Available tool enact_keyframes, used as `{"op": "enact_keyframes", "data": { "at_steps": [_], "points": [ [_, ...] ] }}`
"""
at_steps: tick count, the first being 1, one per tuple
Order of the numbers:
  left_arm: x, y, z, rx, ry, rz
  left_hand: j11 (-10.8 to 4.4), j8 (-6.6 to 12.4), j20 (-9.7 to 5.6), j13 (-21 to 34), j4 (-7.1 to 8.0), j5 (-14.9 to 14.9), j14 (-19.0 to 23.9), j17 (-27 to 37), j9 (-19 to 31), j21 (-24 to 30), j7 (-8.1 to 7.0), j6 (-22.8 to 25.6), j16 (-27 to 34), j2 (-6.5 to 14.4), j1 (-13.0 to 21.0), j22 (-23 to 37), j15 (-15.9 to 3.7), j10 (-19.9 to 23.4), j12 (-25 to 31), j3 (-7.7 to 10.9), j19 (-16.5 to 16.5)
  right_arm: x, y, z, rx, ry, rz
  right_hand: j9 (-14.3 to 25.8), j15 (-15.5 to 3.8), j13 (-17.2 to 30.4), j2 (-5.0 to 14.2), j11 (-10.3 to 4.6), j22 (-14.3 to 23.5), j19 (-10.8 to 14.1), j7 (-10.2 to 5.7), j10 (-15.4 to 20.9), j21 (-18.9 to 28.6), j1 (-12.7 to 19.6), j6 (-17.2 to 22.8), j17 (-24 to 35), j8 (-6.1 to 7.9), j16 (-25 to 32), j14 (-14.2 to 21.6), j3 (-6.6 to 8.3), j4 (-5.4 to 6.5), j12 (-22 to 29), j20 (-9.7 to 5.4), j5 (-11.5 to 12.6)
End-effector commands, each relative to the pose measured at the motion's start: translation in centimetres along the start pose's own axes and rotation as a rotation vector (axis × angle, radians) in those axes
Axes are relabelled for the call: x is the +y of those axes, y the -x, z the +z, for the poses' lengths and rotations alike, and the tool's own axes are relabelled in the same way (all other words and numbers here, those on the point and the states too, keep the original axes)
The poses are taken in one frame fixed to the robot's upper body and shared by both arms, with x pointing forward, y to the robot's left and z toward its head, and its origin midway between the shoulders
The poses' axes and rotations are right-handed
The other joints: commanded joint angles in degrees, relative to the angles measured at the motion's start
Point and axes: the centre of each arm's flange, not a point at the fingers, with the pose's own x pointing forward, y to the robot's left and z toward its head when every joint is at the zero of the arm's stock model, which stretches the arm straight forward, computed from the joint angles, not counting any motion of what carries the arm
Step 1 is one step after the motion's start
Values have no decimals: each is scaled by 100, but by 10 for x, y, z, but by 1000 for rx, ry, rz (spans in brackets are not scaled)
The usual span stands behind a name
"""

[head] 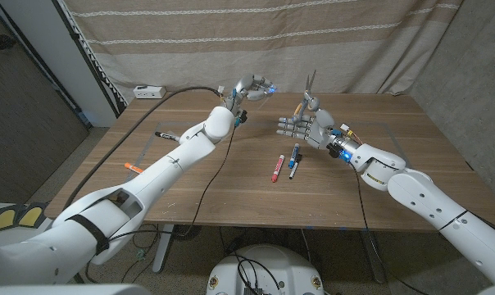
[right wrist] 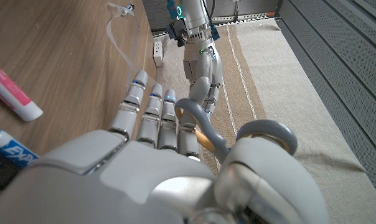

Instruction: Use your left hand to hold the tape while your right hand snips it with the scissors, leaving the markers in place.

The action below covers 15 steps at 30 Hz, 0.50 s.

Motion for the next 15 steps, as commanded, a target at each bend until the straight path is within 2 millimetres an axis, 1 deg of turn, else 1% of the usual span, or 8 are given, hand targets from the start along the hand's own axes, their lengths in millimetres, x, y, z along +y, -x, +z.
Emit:
{"op": "enact_keyframes", "data": {
  "at_steps": [1,9,12,15],
  "points": [
    [3,-6,0,5,60,5,-22,27,-740,29,3,31,18,202,30,30,-17,-8,15,9,49,-1,-58,-2,37,-11,-33,-1,3,-1,-1,9,-12,-31,15,22,55,-4,16,-6,192,-32,-26,32,-43,13,-31,-35,-17,-11,-13,-22,2,-30],
    [5,-9,-1,7,96,0,-24,28,-739,36,5,33,14,210,37,36,-13,-29,11,19,59,-3,-57,-3,36,-28,-41,-1,5,-1,2,9,-18,-108,18,22,58,-1,16,-14,192,-32,-31,35,-25,13,-78,-35,-21,-11,-14,-17,3,-31],
    [5,-8,6,-30,33,29,-25,33,-738,36,6,33,13,212,41,37,-12,-26,10,21,61,-4,-57,-4,35,-33,-43,-1,5,-1,4,9,-17,-140,18,22,58,3,16,-17,190,-37,-32,35,-12,13,-95,-34,-19,-12,-14,-17,3,-32],
    [5,-10,10,-46,53,15,-24,35,-738,43,7,33,13,216,39,40,-6,-24,9,24,64,-5,-57,0,39,-42,-45,-1,4,-2,7,9,-13,-149,22,22,60,3,16,-17,191,-39,-33,36,0,12,-99,-33,-19,-12,-15,-17,3,-32]
  ]
}}
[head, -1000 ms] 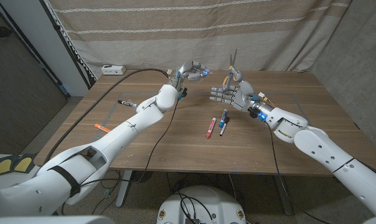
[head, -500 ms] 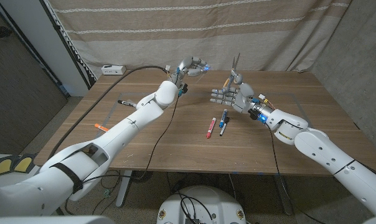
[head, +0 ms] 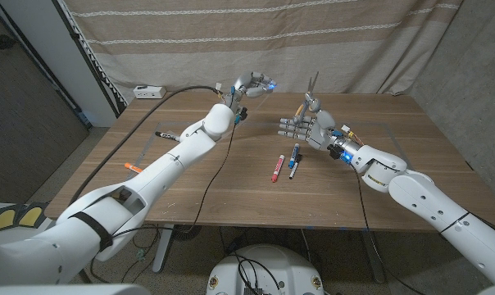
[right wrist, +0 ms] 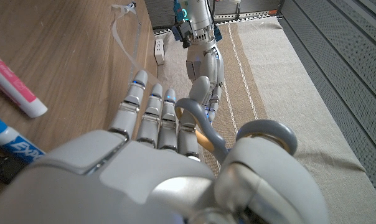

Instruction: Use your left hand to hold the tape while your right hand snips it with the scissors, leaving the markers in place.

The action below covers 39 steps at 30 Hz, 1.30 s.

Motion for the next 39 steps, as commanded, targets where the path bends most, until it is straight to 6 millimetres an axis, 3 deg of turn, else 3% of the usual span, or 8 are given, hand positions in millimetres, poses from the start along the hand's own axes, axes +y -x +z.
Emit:
{"op": "enact_keyframes", "data": {
  "at_steps": [1,15,39],
  "points": [
    [1,-5,12,-53,-10,11,-25,34,-759,18,7,34,12,217,12,41,-3,-28,15,25,66,-6,-57,1,42,-44,-26,0,1,-1,7,4,1,-3,23,22,60,5,16,-18,194,-44,-3,37,-5,12,-20,-33,-20,-12,-15,-18,3,-33],
    [4,-22,28,-92,50,-2,-23,40,-756,25,11,36,9,230,3,53,-13,-20,11,33,76,-8,-58,-1,38,-75,-32,0,6,-3,17,7,0,9,35,22,69,25,15,-21,194,-53,-6,49,4,12,-15,-30,-17,-7,-21,-16,3,-34],
    [6,-39,36,-113,52,-1,-22,50,-755,42,18,38,7,251,-4,78,-23,-22,5,55,93,-10,-57,-7,34,-124,-38,-4,11,-3,16,5,-20,45,36,21,74,28,15,-18,202,-58,-7,66,4,11,-1,-28,-15,-4,-29,-10,2,-38]
  ]
}}
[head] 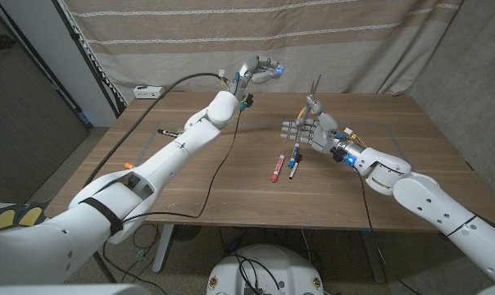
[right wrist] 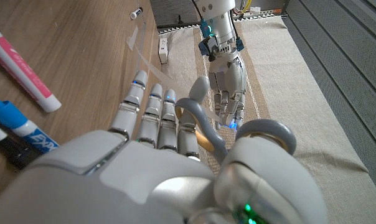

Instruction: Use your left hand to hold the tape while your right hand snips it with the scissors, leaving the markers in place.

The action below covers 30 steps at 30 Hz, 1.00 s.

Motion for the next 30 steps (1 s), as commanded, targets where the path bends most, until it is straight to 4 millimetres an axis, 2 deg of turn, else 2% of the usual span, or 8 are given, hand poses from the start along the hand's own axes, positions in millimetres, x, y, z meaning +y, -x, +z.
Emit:
{"op": "enact_keyframes", "data": {
  "at_steps": [1,21,30],
  "points": [
    [0,-8,3,-12,10,4,-33,51,-755,11,0,40,37,252,13,34,-11,-11,18,9,48,19,-27,4,31,-10,-39,-2,2,-1,0,-3,-5,23,17,21,37,-6,15,-17,203,-32,-5,28,7,11,4,-29,4,-4,-30,-11,2,-5],
    [-5,-27,0,6,76,-20,-33,59,-753,21,3,41,35,269,1,53,-2,-9,12,24,63,15,-26,6,26,-52,-54,-4,3,-4,8,-5,-7,52,20,21,45,-6,15,-15,203,-36,-6,51,0,10,11,-28,1,2,-41,-7,3,-8],
    [-9,-34,8,-15,99,-21,-34,60,-755,20,4,42,29,275,-6,63,15,-13,5,32,71,15,-26,-2,17,-70,-59,-5,3,-6,2,-8,-9,54,25,21,54,3,15,-16,200,-55,-7,71,-41,10,-5,-29,-2,11,-49,-11,3,-8]
  ]
}}
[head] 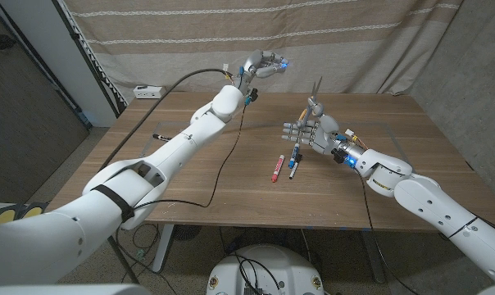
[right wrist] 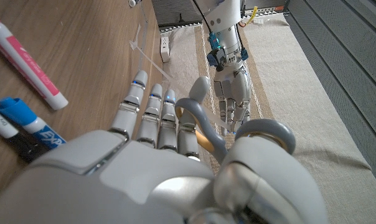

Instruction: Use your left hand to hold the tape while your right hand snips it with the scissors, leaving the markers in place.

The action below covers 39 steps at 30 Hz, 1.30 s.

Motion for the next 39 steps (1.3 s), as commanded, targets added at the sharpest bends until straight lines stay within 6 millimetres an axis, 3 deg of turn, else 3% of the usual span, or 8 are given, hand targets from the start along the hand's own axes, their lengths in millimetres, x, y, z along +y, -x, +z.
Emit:
{"op": "enact_keyframes", "data": {
  "at_steps": [1,39],
  "points": [
    [-6,-12,9,-23,35,-12,-44,23,-755,27,0,36,28,276,17,20,18,-9,40,34,73,14,-26,7,18,-20,-18,-1,1,-2,-3,-3,0,16,21,20,33,34,15,-15,202,-20,-8,53,-42,10,-6,-29,-4,12,-51,-11,3,-8],
    [-9,-41,31,-60,43,-54,-44,42,-754,41,4,39,16,302,12,67,7,-25,25,63,100,12,-26,8,6,-94,-34,10,8,-12,41,13,4,56,67,19,34,53,10,-66,210,-6,-32,126,-35,10,4,-29,-11,30,-87,5,11,-24]
  ]
}}
